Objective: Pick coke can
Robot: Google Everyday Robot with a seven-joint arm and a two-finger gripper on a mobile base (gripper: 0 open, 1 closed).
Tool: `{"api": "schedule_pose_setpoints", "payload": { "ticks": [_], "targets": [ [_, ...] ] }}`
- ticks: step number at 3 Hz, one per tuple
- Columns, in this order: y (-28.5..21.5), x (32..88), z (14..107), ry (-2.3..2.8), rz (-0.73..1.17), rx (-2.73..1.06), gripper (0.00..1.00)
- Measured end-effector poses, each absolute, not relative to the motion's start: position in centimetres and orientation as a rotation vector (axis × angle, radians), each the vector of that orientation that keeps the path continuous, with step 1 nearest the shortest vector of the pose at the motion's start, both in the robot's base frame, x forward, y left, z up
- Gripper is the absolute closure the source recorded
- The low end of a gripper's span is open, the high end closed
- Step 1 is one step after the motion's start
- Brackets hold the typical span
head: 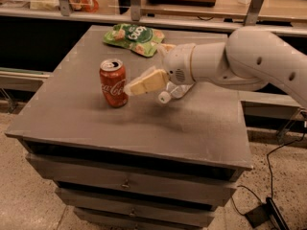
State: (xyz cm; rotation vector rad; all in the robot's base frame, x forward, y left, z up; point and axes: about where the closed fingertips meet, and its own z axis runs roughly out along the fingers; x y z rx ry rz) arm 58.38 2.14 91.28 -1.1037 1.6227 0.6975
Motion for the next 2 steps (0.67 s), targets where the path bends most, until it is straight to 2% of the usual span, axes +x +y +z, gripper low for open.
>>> {"api": "schedule_pose_setpoints", "payload": {
  "ticks": [2],
  "targets": [
    [7.5,59.1,91.0,1.563,0.809,-1.173,0.0]
  ]
}}
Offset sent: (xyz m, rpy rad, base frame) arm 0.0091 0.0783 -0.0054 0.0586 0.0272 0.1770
